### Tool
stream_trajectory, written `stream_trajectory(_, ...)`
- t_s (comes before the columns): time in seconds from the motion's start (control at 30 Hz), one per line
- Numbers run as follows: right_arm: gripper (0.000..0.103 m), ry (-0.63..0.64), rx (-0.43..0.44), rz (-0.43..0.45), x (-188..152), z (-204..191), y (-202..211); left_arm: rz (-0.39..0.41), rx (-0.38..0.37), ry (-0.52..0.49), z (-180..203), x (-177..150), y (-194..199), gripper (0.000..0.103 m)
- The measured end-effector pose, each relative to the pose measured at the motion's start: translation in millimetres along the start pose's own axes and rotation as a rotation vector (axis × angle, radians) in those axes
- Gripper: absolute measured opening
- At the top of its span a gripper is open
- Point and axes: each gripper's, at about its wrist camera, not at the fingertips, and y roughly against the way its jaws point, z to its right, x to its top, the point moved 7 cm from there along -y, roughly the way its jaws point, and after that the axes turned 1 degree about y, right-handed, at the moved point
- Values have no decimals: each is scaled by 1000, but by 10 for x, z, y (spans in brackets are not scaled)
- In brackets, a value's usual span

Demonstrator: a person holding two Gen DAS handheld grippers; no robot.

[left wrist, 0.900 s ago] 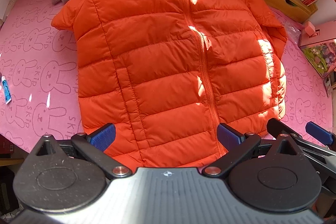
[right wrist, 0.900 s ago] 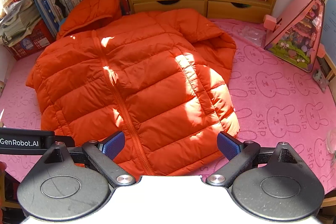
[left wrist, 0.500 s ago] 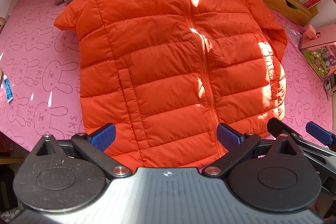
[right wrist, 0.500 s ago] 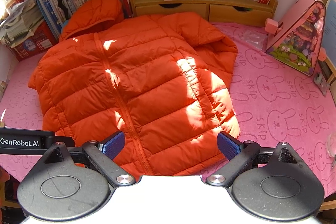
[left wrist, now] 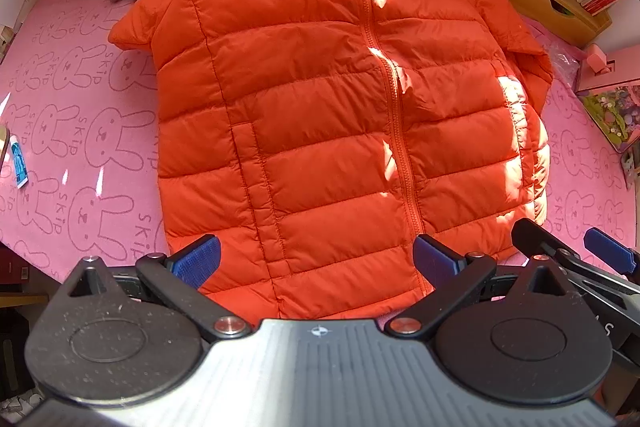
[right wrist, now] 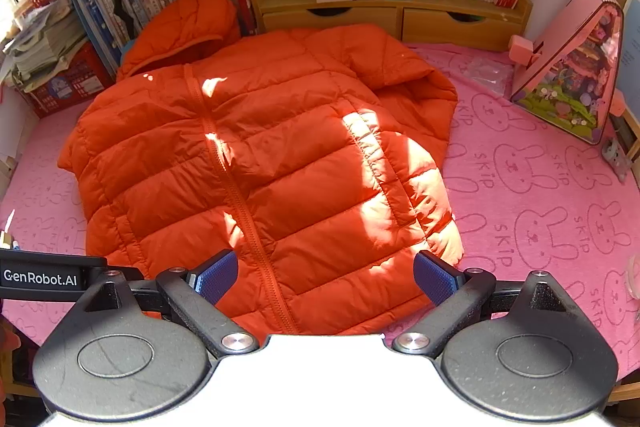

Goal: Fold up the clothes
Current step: 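Move both open grippers over the orange puffer jacket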

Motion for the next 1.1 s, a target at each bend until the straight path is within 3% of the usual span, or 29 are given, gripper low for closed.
stream_trajectory(1.1,95,33,37,-9,-21,-16,-68,-59,12,85,-112,-139,-81,103)
